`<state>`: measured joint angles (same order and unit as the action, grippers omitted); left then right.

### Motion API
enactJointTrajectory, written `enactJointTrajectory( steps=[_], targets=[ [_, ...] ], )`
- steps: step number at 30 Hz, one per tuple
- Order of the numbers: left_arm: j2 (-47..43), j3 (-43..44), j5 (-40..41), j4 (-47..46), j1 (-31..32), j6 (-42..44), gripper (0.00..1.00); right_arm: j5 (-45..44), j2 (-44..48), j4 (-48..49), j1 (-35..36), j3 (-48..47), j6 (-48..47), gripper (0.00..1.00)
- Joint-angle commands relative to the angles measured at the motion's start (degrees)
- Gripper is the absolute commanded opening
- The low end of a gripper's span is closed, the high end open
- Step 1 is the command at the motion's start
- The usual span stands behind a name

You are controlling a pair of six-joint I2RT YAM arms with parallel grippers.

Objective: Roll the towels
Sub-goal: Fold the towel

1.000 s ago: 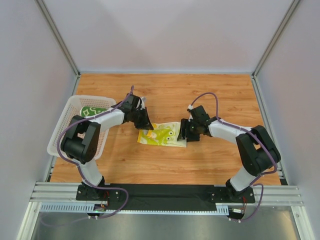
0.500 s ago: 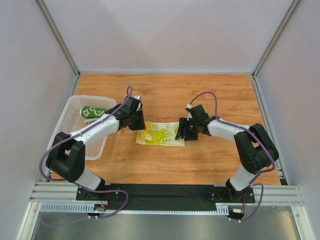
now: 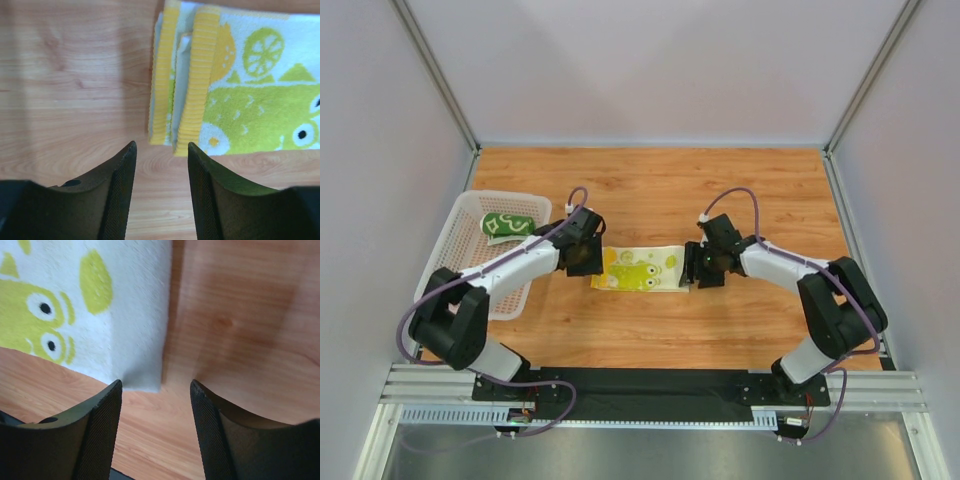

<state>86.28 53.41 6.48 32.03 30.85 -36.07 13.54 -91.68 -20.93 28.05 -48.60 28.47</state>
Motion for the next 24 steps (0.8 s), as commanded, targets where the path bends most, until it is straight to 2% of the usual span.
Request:
enactJointTrajectory(
  steps=[1, 4, 5, 8, 10, 11, 12, 14, 19, 24],
  targets=[
    [-6.02, 4.86, 7.57, 6.63, 1.14, -1.54, 0.52, -5.72, 5.80, -8.86, 0.07, -0.08, -1.92, 0.59],
    [-7.79, 6.62, 7.76, 8.57, 2.54, -1.37, 0.51, -2.83, 9.49, -8.70, 0.07, -0.97, -2.45, 0.57],
    [-8.14, 6.36, 6.54, 6.57, 2.81, -0.93, 0.50, 1.79, 10.11, -7.65, 0.07, -0.80, -2.71, 0.55],
    [-7.88, 3.65, -2.24, -1.40, 3.34, -0.31, 0.50, 9.02, 9.94, -2.11, 0.07, -0.18, -2.11, 0.41],
    [-5.79, 1.97, -7.68, -6.51, 3.86, -1.01, 0.49, 15.96, 7.41, 2.89, 0.07, 0.00, -1.23, 0.22],
    [-4.82, 1.53, -9.02, -8.20, 3.95, -1.10, 0.49, 17.03, 6.26, 2.91, -0.02, 0.00, -0.87, 0.22],
    [-3.94, 1.18, -11.03, -9.69, 4.04, -1.36, 0.49, 18.09, 4.68, 4.56, -0.02, -0.27, -0.87, 0.14],
    [-0.95, 0.21, -13.06, -13.90, 4.13, -1.98, 0.49, 19.33, 0.29, 5.89, -0.10, -0.44, 0.00, 0.09],
    [5.38, 0.30, -12.64, -14.63, 4.13, -2.60, 0.49, 16.52, -6.13, 6.86, -0.28, 1.04, 1.76, 0.04],
    [8.11, -1.55, -9.39, -15.24, 3.60, -1.55, 0.48, 15.81, -7.28, 10.54, -0.28, 5.44, 4.13, 0.02]
  ],
)
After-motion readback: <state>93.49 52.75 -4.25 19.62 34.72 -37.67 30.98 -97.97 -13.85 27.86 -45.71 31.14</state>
